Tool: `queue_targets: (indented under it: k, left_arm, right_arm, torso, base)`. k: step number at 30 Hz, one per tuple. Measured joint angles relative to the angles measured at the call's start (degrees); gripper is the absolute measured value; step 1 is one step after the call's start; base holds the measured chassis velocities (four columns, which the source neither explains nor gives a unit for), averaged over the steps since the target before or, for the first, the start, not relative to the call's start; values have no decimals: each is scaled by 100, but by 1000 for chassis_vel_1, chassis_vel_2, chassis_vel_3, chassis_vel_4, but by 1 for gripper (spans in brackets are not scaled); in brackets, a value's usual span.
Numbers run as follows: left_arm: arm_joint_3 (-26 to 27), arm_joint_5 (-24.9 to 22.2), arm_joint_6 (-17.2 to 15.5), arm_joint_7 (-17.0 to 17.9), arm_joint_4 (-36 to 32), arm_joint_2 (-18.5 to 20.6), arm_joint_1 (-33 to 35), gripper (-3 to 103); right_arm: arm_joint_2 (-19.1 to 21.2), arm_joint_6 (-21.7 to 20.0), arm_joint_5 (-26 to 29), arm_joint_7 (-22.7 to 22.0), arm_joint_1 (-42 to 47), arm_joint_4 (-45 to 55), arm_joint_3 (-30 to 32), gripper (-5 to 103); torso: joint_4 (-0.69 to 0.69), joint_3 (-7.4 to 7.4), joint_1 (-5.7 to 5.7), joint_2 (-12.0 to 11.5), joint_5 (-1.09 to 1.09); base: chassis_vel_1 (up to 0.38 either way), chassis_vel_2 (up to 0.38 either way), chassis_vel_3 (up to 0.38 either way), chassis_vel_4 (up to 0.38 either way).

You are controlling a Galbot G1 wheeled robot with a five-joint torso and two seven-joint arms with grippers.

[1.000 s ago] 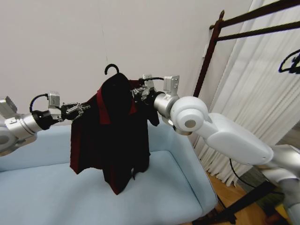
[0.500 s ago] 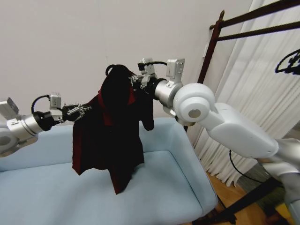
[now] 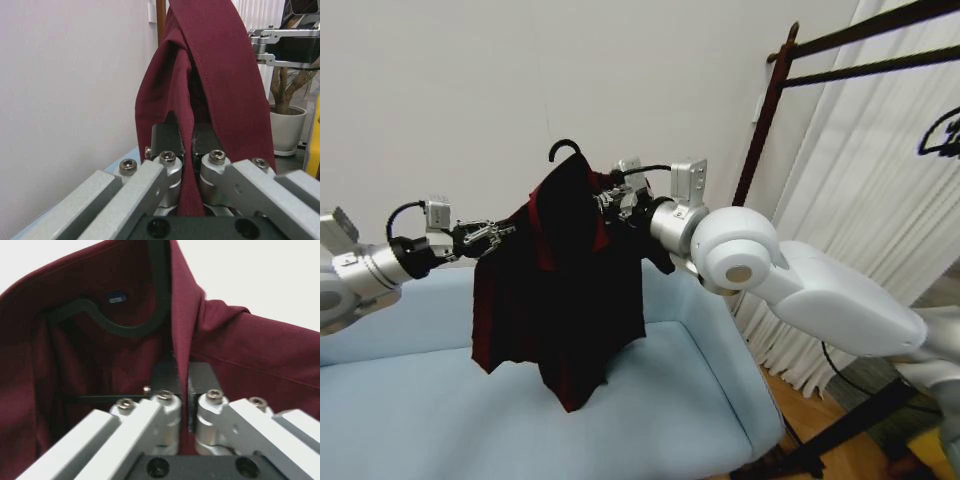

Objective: Pick up the clothes from the sofa and hang them on the clothes hanger.

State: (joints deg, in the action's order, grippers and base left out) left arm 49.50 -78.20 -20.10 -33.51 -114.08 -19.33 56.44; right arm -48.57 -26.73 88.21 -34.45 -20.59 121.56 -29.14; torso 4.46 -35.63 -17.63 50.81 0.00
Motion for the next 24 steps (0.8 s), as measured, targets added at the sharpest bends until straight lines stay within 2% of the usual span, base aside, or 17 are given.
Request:
queue_targets:
  k: [3, 6, 9, 11, 12, 14, 15, 16, 17, 19, 20, 21, 22, 23, 24]
  left_arm:
    - [11, -7, 0, -19, 46, -2, -21, 2]
    - [19, -16, 1, -53, 65, -2, -28, 2]
    - [30, -18, 4, -144, 120, -2, -41, 2]
    - [33, -16, 4, -167, 127, -2, -41, 2]
    - [44, -6, 2, -251, 151, 2, -40, 2]
    - [68, 54, -9, -501, 222, 23, -26, 2]
    - [68, 54, -9, -501, 222, 23, -26, 2]
    - [71, 80, -11, -593, 251, 29, -23, 2]
    - [72, 125, -10, -719, 294, 42, -20, 2]
    - [71, 285, -9, -1022, 412, 84, -19, 2]
    - [71, 332, -5, -1136, 459, 106, -20, 2]
    - [71, 332, -5, -1136, 459, 106, -20, 2]
    - [70, 348, -2, -1193, 482, 116, -21, 2]
    - [69, 376, 5, -1296, 527, 135, -24, 2]
    - [69, 427, 14, -1461, 614, 170, -30, 2]
  right_arm:
    - [268, -1, 97, 162, -23, 110, 105, 21]
    - [426, -1, 148, 317, -65, 133, 134, 27]
    - [641, 38, 233, 552, -186, 161, 137, 43]
    - [655, 47, 253, 571, -208, 151, 137, 43]
    - [691, 65, 319, 661, -299, 66, 137, 48]
    - [814, 52, 355, 1328, -590, -266, 106, 60]
    - [814, 52, 355, 1328, -590, -266, 106, 60]
    - [874, 29, 321, 1783, -711, -406, 65, 65]
    - [941, -36, 252, 2385, -868, -585, -16, 65]
    - [1018, -353, 138, 3439, -1223, -973, -245, 76]
    - [1017, -449, 133, 3738, -1344, -1118, -344, 81]
    - [1017, -449, 133, 3738, -1344, -1118, -344, 81]
    - [1013, -495, 149, 3880, -1407, -1199, -407, 86]
    - [1003, -575, 190, 4076, -1484, -1310, -481, 86]
    - [957, -750, 227, 4433, -1642, -1544, -631, 96]
  torso:
    - [1, 0, 0, 0, 0]
    - [1, 0, 0, 0, 0]
    - [1, 0, 1, 0, 1]
    - [1, 0, 0, 0, 1]
    - [1, 0, 1, 0, 1]
    - [-1, 0, 0, 0, 1]
    - [-1, 0, 0, 0, 1]
    - [-1, 0, 0, 0, 1]
    - [0, 0, 0, 0, 0]
    - [2, 0, 0, 0, 0]
    - [2, 0, 0, 0, 0]
    - [2, 0, 0, 0, 0]
    - [2, 0, 0, 0, 0]
    - [1, 0, 0, 0, 0]
    - [0, 0, 0, 0, 0]
  base:
    - [0, 0, 0, 0]
    - [0, 0, 0, 0]
    - [0, 0, 0, 0]
    - [0, 0, 0, 0]
    - [0, 0, 0, 0]
    - [0, 0, 0, 0]
    - [0, 0, 0, 0]
    - [0, 0, 0, 0]
    - [0, 0, 0, 0]
    - [0, 0, 0, 0]
    - [0, 0, 0, 0]
    - [0, 0, 0, 0]
    - [0, 0, 0, 0]
    - [0, 0, 0, 0]
    - [0, 0, 0, 0]
